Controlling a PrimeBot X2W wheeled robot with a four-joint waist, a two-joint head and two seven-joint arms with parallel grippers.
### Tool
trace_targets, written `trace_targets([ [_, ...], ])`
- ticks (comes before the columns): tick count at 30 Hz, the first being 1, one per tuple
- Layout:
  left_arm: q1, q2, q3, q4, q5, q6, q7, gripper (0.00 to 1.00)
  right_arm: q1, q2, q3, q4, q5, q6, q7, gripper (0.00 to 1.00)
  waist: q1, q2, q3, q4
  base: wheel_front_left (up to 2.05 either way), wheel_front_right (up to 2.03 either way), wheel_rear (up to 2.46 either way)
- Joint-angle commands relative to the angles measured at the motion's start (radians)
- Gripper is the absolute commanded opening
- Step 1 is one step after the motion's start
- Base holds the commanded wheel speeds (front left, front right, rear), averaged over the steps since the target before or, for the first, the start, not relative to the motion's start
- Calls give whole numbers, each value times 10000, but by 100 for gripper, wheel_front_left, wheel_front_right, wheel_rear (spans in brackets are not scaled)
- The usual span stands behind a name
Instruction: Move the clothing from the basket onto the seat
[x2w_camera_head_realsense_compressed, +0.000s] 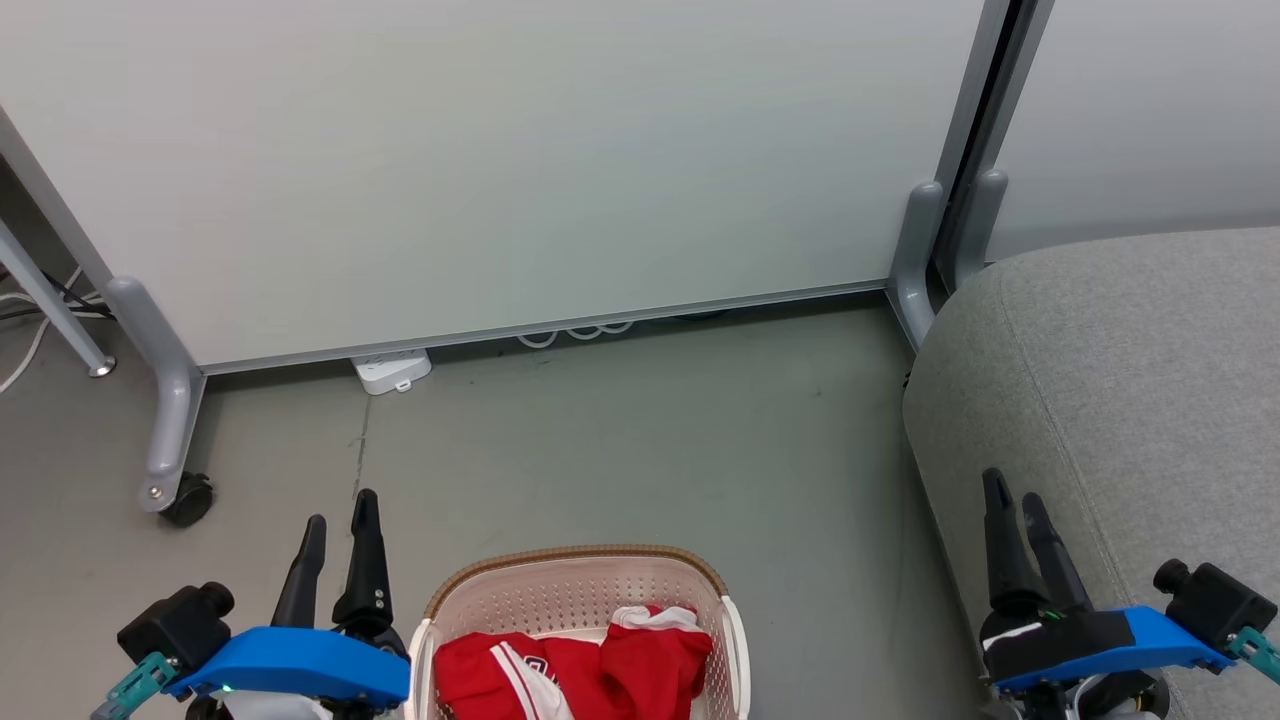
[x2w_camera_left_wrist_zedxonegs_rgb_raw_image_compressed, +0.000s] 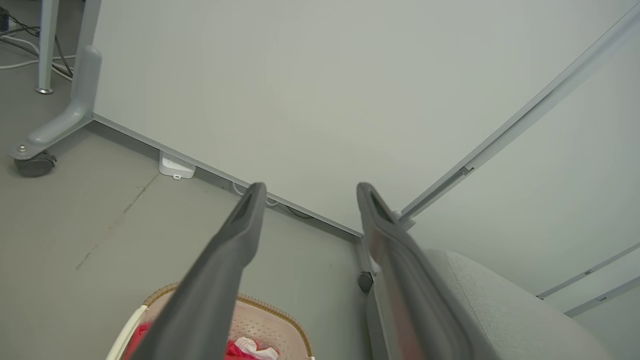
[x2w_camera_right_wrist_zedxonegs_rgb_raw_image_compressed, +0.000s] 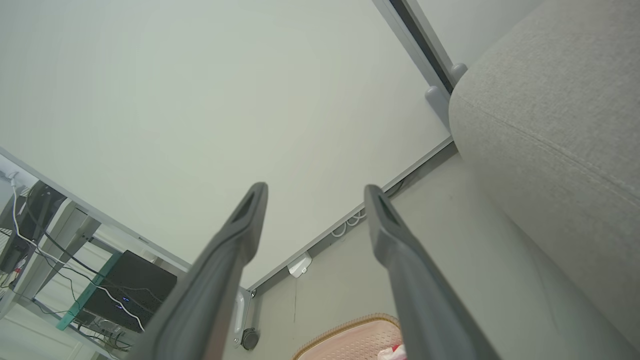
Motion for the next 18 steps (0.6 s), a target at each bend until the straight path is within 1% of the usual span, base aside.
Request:
trace_targets([
  [1, -285, 92, -55, -63, 321, 61, -112, 100, -212, -35, 44, -105, -349, 0, -91, 100, 0, 0, 4, 1, 0, 0, 0],
  [18, -357, 107, -453, 127, 2279, 297, -580, 100, -156, -42, 160, -36, -2333, 0, -567, 100, 0, 0, 5, 9, 0, 0, 0],
])
